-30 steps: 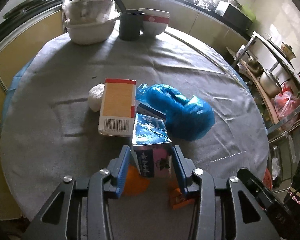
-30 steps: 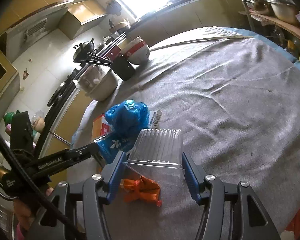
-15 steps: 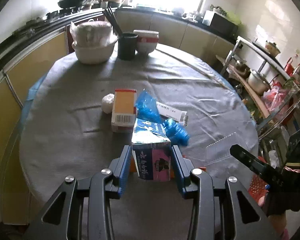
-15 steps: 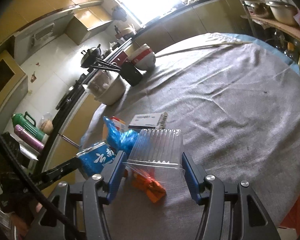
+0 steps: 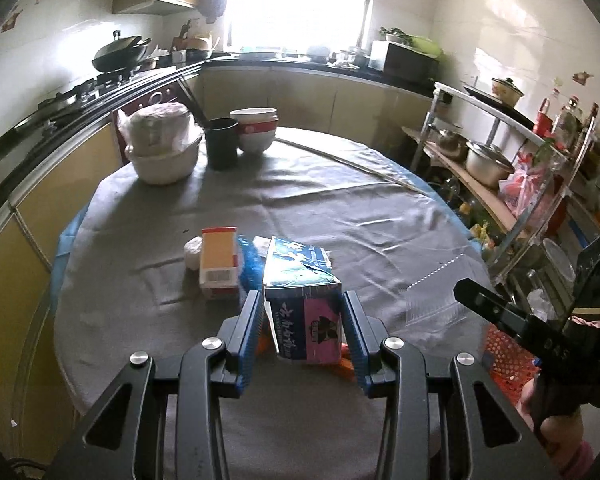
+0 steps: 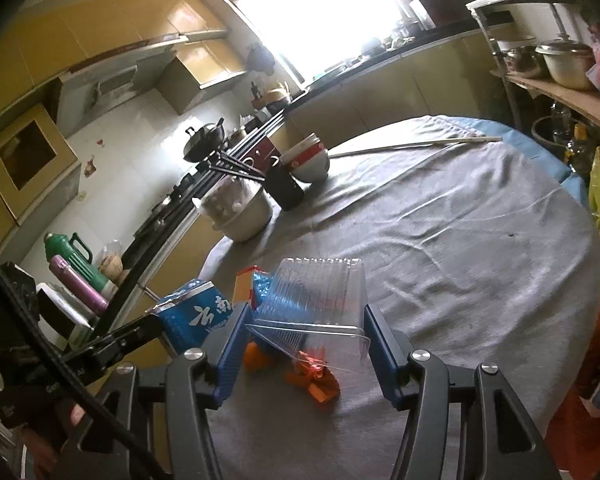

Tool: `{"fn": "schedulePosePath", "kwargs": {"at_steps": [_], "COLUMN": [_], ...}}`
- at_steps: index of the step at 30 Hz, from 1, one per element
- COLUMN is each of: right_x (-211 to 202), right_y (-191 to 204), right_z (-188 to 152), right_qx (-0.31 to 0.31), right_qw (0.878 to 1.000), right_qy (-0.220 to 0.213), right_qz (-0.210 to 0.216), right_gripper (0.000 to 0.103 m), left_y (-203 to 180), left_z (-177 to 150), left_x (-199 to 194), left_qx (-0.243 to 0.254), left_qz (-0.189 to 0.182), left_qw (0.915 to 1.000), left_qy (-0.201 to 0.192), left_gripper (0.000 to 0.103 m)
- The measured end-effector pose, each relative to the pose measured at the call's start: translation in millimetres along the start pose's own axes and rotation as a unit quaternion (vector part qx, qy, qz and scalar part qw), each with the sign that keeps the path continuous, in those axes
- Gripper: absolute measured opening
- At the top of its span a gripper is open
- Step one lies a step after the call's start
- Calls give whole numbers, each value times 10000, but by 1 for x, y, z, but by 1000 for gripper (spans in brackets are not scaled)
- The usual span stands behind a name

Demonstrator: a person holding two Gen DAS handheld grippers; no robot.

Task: Collect trash
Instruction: 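Grasp the white-and-pink carton with the left tool while the right tool holds the tray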

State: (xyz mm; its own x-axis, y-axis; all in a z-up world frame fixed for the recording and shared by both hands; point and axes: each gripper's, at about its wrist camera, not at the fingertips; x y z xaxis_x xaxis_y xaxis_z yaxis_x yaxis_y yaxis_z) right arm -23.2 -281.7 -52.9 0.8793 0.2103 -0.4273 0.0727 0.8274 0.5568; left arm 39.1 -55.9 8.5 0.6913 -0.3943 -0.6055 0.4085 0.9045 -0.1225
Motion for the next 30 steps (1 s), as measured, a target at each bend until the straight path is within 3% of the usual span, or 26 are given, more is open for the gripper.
{"fn": "schedulePosePath", "kwargs": {"at_steps": [17, 30], "right_x": [-32, -43], "right_y": [-38, -54], "right_z": [-1, -3], "right_qx": [301, 390], "right_qw": [9992, 9986], "right_qy": [-216, -285], "right_qz": [-129, -234], "right_gripper": [60, 60], "left_y": [-58, -79], "left_z": [-12, -18], "left_x": [7, 22], "left_qx": [725, 941], "left_qz": [213, 247], "left_qw": [9971, 9950], "left_qy": [48, 240], "left_gripper": [42, 42]}}
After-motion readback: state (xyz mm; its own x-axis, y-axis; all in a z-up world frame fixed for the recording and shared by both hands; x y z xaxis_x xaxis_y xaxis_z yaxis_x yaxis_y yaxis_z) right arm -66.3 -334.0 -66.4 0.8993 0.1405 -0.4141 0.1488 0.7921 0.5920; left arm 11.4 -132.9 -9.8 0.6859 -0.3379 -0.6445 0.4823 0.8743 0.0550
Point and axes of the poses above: each gripper's, at about its wrist camera, not at the fingertips, and x roughly the way its jaws point, y to its left, z to its top, and after that the axes turned 7 degrees about -y, right-handed
